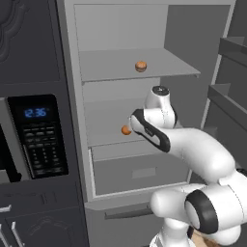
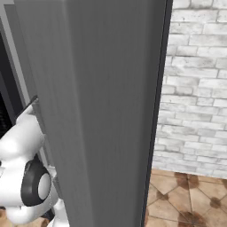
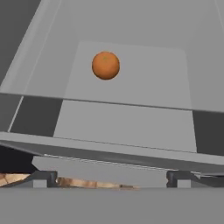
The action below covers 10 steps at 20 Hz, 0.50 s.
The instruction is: Pick up both tangerines from the fridge and place them inside the tupperware on the counter.
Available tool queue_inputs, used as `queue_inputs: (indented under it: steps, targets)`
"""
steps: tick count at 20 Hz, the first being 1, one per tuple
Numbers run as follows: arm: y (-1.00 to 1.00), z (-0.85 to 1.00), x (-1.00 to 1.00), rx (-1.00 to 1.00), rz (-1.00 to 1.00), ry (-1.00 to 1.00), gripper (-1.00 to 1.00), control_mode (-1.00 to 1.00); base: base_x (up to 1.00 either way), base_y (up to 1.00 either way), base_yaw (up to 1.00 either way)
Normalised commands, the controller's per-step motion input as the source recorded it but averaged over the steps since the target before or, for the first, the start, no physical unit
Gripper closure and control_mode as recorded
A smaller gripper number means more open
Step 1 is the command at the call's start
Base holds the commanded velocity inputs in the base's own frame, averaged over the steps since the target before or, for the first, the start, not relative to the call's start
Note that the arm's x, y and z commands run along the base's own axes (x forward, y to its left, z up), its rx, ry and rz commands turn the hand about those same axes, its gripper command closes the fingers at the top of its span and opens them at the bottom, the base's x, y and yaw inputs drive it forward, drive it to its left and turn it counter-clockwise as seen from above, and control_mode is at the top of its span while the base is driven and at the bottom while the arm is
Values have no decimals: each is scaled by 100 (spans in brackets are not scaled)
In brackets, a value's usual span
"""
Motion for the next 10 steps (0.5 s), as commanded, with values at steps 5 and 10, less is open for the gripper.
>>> queue_inputs:
  steps: [5, 10]
  targets:
    - [11, -13, 46, 0, -1, 0, -100, -100, 0, 0, 0]
    - [19, -20, 23, 0, -2, 0, -100, -100, 0, 0, 0]
